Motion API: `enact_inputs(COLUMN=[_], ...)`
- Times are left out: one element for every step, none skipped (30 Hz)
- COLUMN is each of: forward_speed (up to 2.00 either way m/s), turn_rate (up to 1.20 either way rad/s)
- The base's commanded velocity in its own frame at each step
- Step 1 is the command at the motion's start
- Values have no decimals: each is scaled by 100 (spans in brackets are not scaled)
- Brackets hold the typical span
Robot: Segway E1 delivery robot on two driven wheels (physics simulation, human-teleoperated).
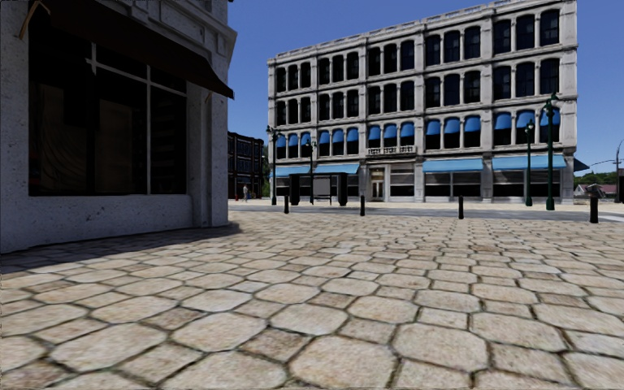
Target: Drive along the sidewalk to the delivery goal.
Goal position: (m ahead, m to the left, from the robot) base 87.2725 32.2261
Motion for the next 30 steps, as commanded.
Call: enact_inputs(forward_speed=[200, 200, 200, 200, 200, 200, 200, 200, 200, 200, 200, 200, 200, 200, 200, 200, 200, 200, 200, 200, 200, 200, 200, 200, 200, 200, 200, 200, 200, 200], turn_rate=[0, 0, 0, 0, 0, 0, 0, 0, 0, 0, 0, 0, 0, 0, 0, 0, 0, 0, 0, 0, 0, 0, 0, 0, 0, 0, 0, 0, 0, 0])
